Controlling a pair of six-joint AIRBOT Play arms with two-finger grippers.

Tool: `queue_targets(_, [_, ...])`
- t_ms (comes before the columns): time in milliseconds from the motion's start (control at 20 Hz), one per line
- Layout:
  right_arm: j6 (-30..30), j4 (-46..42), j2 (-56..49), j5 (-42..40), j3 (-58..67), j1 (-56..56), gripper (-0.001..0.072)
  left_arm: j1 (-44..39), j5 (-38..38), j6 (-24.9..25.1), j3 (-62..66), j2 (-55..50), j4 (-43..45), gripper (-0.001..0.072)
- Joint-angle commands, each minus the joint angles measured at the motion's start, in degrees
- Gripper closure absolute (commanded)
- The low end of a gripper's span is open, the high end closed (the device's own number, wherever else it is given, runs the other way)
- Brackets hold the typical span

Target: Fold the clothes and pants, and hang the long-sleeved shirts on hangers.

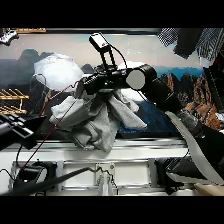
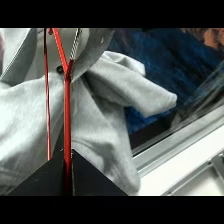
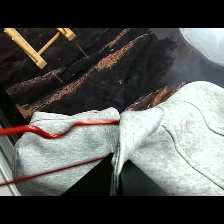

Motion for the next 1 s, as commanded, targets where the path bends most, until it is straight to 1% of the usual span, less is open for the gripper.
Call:
queue_targets(0, [0.0, 1.4, 0.4, 0.2, 0.0, 0.0, 0.0677, 0.0, 6.9, 0.9, -6.0, -0.5, -5.2, 0.0691])
queue_targets(100, [0.0, 2.3, 1.4, 0.4, 0.0, 0.0, 0.0678, 0.0, 16.5, 1.2, -12.6, -0.2, -8.7, 0.0691])
queue_targets(150, [-0.1, 2.5, 2.1, 0.7, 0.0, 0.0, 0.0678, 0.0, 22.0, 3.2, -15.9, -0.2, -12.0, 0.0691])
queue_targets(200, [-0.2, 2.5, 3.1, 1.2, 0.0, 0.0, 0.0678, 0.0, 26.9, 6.6, -18.9, -0.4, -16.9, 0.0691])
queue_targets(250, [-0.4, 2.4, 4.2, 1.7, 0.0, 0.0, 0.0678, 0.0, 30.1, 11.3, -21.3, -1.3, -22.5, 0.0691])
queue_targets(300, [-0.5, 2.4, 5.4, 2.0, 0.0, 0.0, 0.0678, 0.1, 31.2, 16.9, -23.3, -3.0, -28.2, 0.0691])
queue_targets(450, [-0.5, 2.5, 9.6, 2.7, 0.0, 0.0, 0.0678, 0.5, 31.6, 34.6, -25.3, -12.6, -46.1, 0.0691])
queue_targets(500, [-0.5, 2.4, 10.9, 3.9, 0.0, 0.0, 0.0678, 1.5, 31.4, 41.2, -25.3, -16.7, -55.1, 0.0691])
queue_targets(550, [-0.5, 2.4, 12.2, 5.5, 0.0, 0.0, 0.0677, 2.8, 29.4, 48.4, -25.2, -20.7, -65.0, 0.0691])
queue_targets(600, [-0.6, 2.3, 13.4, 7.2, 0.0, 0.0, 0.0677, 4.7, 23.7, 56.3, -25.2, -25.3, -75.9, 0.0691])
queue_targets(650, [-0.9, 2.2, 14.3, 8.5, 0.0, 0.0, 0.0677, 6.8, 15.5, 62.0, -25.1, -30.1, -84.4, 0.0691])
queue_targets(700, [-1.1, 1.7, 15.1, 9.7, 0.0, 0.0, 0.0677, 8.9, 5.5, 64.9, -24.8, -35.8, -90.6, 0.0692])
queue_targets(750, [-1.1, 1.1, 15.7, 10.4, 0.0, 0.0, 0.0677, 10.6, -3.0, 65.1, -24.0, -41.2, -92.9, 0.0692])
queue_targets(900, [-1.1, -1.8, 16.1, 11.1, 0.0, 0.0, 0.0677, 12.3, -26.5, 64.9, -18.4, -57.0, -92.6, 0.0691])
queue_targets(950, [-1.1, -3.7, 16.0, 10.6, 0.0, 0.0, 0.0677, 12.3, -29.0, 63.4, -16.9, -60.6, -91.9, 0.0691])
